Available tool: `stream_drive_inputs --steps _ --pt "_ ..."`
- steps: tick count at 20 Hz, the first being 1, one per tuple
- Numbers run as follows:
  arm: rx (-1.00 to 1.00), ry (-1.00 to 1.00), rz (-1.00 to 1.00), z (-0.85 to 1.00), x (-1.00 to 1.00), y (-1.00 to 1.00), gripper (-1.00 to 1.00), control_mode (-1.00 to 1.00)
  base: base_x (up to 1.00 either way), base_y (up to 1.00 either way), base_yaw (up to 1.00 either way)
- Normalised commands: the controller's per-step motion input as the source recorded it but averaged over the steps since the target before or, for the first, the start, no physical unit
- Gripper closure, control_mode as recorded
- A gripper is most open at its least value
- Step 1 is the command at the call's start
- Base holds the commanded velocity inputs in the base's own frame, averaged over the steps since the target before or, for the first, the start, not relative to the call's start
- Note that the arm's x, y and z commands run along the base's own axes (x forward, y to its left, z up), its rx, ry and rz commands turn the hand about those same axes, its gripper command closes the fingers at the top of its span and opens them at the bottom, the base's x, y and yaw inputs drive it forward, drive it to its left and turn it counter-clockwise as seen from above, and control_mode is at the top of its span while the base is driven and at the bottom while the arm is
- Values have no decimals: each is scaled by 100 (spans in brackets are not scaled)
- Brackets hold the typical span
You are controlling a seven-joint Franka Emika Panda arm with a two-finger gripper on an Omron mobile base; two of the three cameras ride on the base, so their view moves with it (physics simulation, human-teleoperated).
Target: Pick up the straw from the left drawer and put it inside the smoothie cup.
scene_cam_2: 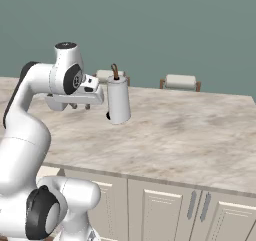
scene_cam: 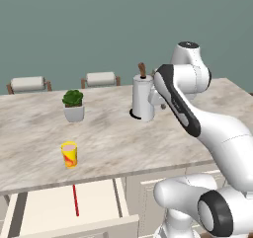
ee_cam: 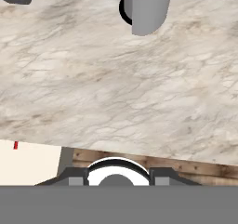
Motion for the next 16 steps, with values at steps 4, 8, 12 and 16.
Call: stream_drive_inputs --steps 4,8,12,16 --pt "0 0 0 0 -31 1 -100 -100 0 0 0" --pt "0 0 2 0 -56 11 -100 -100 0 0 0" --pt "0 1 0 -15 -50 24 -100 -100 0 0 0" --pt "0 0 7 -21 -31 50 -100 -100 0 0 0"
